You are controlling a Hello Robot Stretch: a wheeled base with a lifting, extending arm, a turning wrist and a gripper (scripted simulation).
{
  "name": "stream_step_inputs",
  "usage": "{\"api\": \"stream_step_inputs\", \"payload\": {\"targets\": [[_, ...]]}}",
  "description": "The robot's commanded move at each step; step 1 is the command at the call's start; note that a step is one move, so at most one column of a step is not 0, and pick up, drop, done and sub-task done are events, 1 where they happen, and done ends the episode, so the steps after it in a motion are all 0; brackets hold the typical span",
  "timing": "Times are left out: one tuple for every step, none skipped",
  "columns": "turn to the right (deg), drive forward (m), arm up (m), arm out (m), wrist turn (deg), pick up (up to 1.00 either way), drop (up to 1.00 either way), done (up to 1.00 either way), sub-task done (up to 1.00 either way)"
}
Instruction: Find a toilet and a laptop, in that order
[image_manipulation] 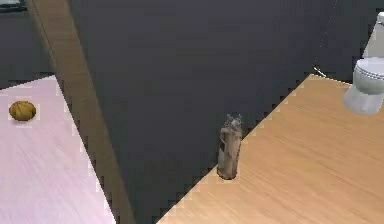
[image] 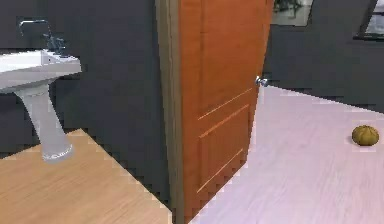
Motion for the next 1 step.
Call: {"api": "stream_step_inputs", "payload": {"targets": [[39.0, 0.0, 0.0, 0.0, 0.0, 0.0, 0.0, 0.0, 0.0]]}}
